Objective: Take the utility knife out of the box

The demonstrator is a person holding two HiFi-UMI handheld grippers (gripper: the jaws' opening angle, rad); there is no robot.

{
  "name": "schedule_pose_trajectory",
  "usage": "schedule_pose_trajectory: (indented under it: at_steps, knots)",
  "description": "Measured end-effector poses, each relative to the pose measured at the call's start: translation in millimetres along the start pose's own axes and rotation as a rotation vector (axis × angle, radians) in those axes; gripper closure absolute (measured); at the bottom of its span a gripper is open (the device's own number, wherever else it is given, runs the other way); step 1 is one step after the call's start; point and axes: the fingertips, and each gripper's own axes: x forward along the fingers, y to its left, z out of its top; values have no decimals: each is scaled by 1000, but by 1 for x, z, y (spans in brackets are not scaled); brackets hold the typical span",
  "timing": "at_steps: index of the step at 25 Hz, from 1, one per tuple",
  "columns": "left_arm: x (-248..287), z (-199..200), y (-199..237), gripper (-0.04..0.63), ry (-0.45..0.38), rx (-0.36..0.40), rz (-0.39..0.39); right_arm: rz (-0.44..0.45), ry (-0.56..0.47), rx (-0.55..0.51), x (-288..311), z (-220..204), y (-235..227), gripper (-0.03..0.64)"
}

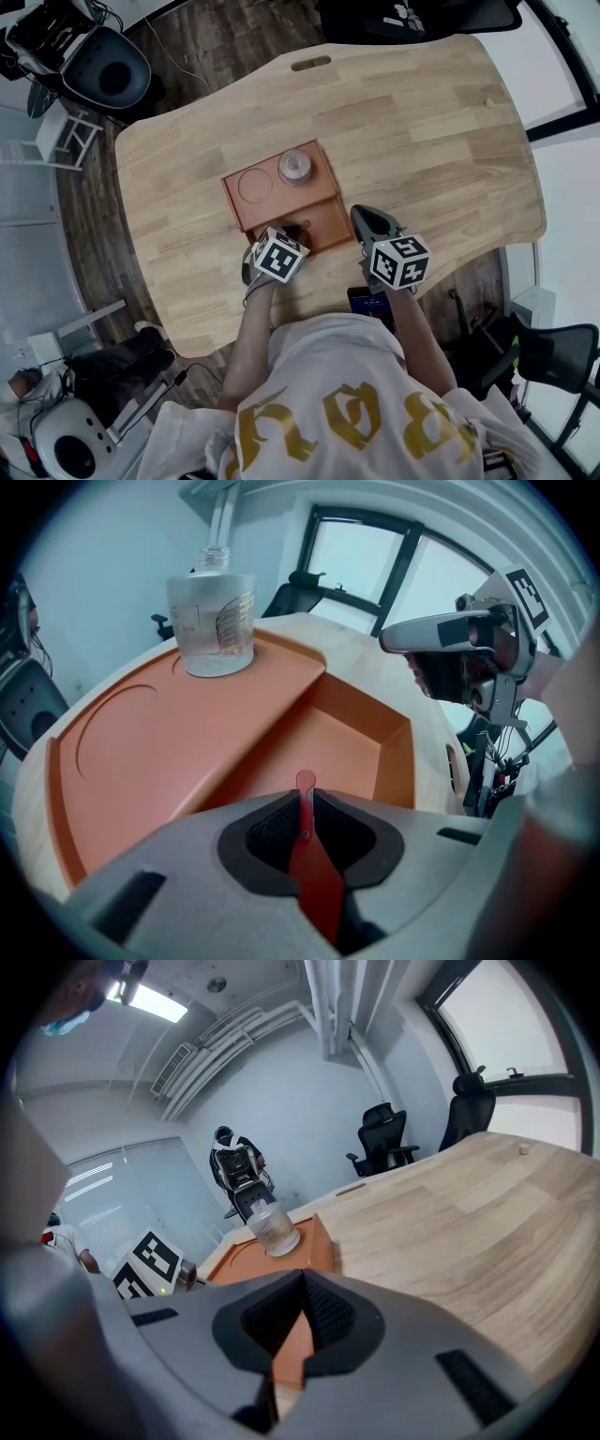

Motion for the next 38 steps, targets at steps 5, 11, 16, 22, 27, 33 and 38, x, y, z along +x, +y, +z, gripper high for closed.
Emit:
schedule_pose_trajectory:
  at_steps: [5, 11, 16, 22, 27, 33, 38]
  knots:
    - [7, -2, -1, 497, 29, 16, 2, -2, -2, 14, -1, -2, -3, 606]
    - [10, -4, -1, 502, 45, 84, 36, 4, 0, 47, -3, -9, -6, 606]
    - [10, -5, 1, 520, 45, 130, 82, 5, -1, 45, -3, -10, -4, 606]
    - [10, -6, 0, 522, 52, 160, 93, 8, -7, 41, -4, -8, -1, 606]
    - [11, -5, 0, 529, 65, 182, 113, 6, -12, 41, -8, -7, -3, 606]
    - [11, -5, -1, 537, 63, 164, 102, 0, -21, 39, -13, -7, -3, 606]
    - [9, -3, -4, 538, 62, 168, 95, -6, -36, 34, -15, -2, -1, 606]
